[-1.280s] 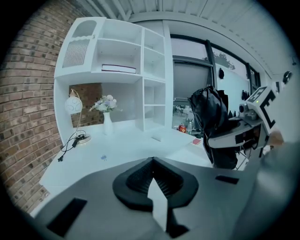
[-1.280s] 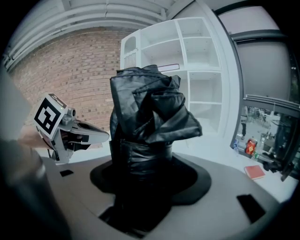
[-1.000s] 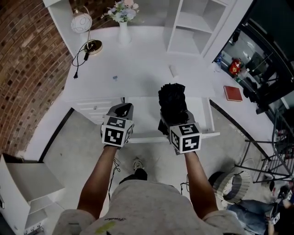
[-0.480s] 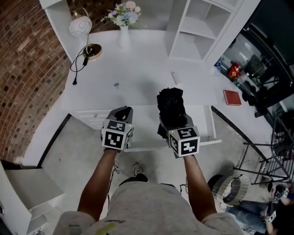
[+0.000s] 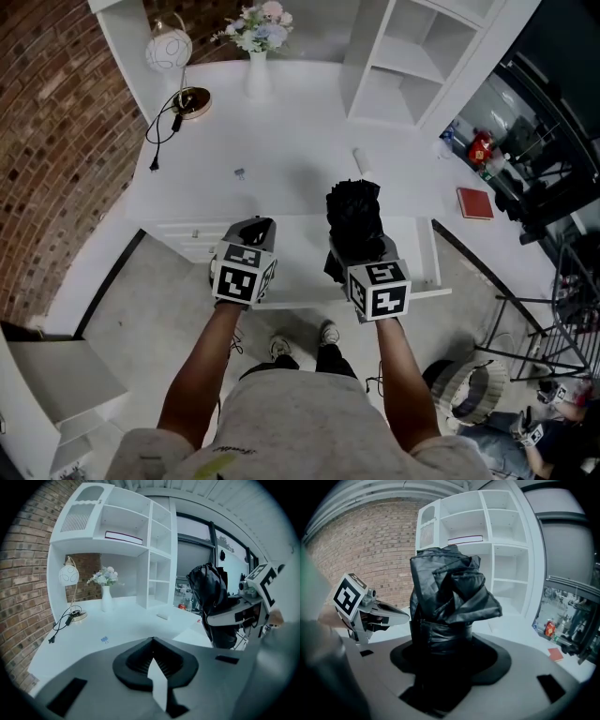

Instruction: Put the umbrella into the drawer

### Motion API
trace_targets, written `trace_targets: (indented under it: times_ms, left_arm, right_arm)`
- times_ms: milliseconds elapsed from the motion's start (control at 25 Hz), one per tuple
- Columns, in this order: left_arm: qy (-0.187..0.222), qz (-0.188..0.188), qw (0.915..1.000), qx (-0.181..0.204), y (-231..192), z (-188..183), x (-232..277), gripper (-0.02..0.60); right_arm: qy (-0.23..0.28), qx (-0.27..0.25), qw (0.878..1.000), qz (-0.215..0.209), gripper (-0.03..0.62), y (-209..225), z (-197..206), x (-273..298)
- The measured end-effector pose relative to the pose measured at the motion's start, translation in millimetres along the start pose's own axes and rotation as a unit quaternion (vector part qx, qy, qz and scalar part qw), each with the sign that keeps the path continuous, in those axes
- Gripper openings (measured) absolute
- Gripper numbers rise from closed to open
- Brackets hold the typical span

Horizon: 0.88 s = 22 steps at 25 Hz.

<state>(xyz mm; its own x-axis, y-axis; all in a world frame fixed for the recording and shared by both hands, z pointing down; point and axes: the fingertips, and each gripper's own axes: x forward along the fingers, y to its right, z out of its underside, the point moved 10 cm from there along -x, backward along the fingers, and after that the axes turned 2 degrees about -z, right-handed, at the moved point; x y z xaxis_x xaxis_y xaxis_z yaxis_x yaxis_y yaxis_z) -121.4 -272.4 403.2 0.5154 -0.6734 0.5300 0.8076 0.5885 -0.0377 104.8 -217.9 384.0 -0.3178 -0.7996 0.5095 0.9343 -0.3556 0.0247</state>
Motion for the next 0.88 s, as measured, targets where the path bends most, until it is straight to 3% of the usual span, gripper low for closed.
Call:
trace_targets:
  times_ms: [560, 880]
  left_arm:
    - [-0.005, -0.018, 0.9997, -0.018, 18, 0, 16, -0.003]
    - [-0.009, -0.031, 0.9987, -0.038, 18, 12, 22, -0.003]
  right_arm:
    - [-0.013, -0.027, 0.999, -0.019, 0.256, 31, 4, 0]
    - [-0.057, -0.093, 0.993, -0.048, 0.256, 40, 9, 13]
